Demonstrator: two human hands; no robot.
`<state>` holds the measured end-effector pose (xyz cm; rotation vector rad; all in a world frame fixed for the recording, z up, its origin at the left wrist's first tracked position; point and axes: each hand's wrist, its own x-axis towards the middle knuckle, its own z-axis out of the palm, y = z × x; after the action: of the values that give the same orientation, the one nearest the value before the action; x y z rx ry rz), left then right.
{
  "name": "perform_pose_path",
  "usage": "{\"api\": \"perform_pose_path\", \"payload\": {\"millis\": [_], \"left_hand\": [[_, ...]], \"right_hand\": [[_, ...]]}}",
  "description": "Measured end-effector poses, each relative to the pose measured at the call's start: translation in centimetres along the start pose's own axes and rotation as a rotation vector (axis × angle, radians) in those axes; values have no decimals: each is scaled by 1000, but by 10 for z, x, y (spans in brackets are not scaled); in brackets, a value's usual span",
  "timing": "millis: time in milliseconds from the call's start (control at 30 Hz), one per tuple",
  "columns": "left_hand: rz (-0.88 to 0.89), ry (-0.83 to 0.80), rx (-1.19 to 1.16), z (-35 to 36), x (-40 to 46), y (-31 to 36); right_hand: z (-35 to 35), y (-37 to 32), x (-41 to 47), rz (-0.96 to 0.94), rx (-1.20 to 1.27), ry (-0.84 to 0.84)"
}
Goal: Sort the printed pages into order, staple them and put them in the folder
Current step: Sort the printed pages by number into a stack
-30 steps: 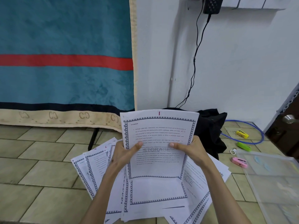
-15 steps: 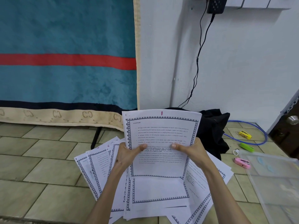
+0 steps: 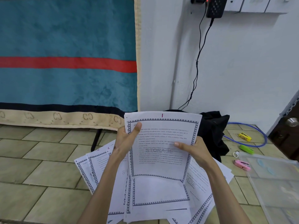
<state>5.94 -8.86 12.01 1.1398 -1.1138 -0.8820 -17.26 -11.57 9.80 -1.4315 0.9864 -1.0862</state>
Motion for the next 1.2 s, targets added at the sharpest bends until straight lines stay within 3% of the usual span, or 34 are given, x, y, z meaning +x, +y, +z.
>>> {"api": "perform_pose_path", "payload": {"millis": [233, 433, 600, 767, 1033, 1200], "left_hand": [[-40, 4, 54, -3, 0, -12], [-91, 152, 30, 7, -9, -32], [-145, 33, 90, 3, -15, -46], [-176, 103, 92, 4, -19, -60], [-226, 61, 72, 3, -19, -80], [-261, 81, 110, 1, -13, -90]], "right_hand": [[2, 3, 3, 4, 22, 39], [4, 12, 4, 35, 16, 56], [1, 15, 3, 41, 18, 48], [2, 33, -1, 101, 2, -2], [-4, 94, -20, 322, -148, -79], [-6, 112, -30, 351, -122, -64]]}}
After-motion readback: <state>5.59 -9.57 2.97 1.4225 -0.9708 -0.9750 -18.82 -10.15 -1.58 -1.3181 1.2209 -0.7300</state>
